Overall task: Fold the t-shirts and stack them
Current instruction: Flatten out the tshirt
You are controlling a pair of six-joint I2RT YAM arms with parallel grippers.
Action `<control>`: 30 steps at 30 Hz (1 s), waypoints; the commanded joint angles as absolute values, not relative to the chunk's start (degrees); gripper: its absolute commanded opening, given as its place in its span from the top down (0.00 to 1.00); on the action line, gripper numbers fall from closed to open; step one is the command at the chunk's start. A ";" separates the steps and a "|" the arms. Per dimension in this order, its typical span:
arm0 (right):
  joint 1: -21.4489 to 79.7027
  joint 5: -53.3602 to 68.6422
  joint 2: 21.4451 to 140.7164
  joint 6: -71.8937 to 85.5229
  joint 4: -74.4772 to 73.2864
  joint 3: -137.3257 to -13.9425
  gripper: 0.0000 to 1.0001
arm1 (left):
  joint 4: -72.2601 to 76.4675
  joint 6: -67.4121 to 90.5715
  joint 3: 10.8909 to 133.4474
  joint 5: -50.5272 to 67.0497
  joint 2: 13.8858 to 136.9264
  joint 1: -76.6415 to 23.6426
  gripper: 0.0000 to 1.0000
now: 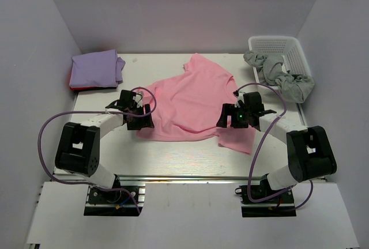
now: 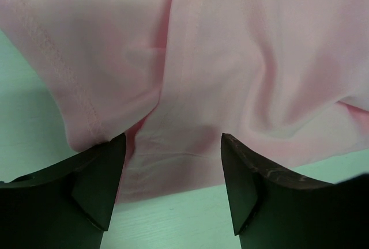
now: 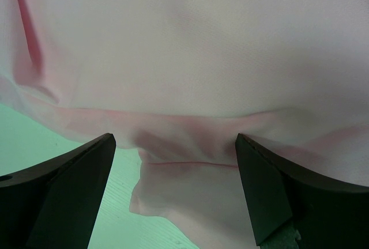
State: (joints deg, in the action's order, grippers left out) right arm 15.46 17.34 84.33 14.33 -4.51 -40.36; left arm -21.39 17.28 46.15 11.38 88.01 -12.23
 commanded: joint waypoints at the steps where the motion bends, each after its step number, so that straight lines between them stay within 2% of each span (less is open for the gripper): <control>1: 15.47 18.19 83.85 13.63 -3.68 -40.25 0.10 | -18.29 15.39 45.79 13.71 88.42 -12.48 0.24; 6: 15.47 18.54 84.20 13.97 -3.61 -40.43 0.10 | -17.75 15.38 45.79 16.17 88.42 -12.48 0.28; 9: 15.56 18.28 84.20 13.97 -3.69 -40.34 0.10 | -19.50 15.38 45.26 16.17 86.93 -12.48 0.35; 16: 15.56 19.51 84.64 13.98 -3.34 -40.52 0.10 | -21.53 17.23 44.91 13.28 83.23 -12.48 0.35; 20: 15.56 19.51 84.11 13.98 -3.34 -40.43 0.10 | -23.81 18.28 44.91 11.87 84.98 -12.48 0.39; 26: 15.56 19.34 83.50 13.98 -3.60 -40.43 0.10 | -24.96 19.33 44.91 9.24 87.54 -12.48 0.52; 30: 15.56 19.34 83.32 13.98 -3.78 -40.69 0.10 | -24.96 19.34 43.60 9.23 86.31 -12.48 0.66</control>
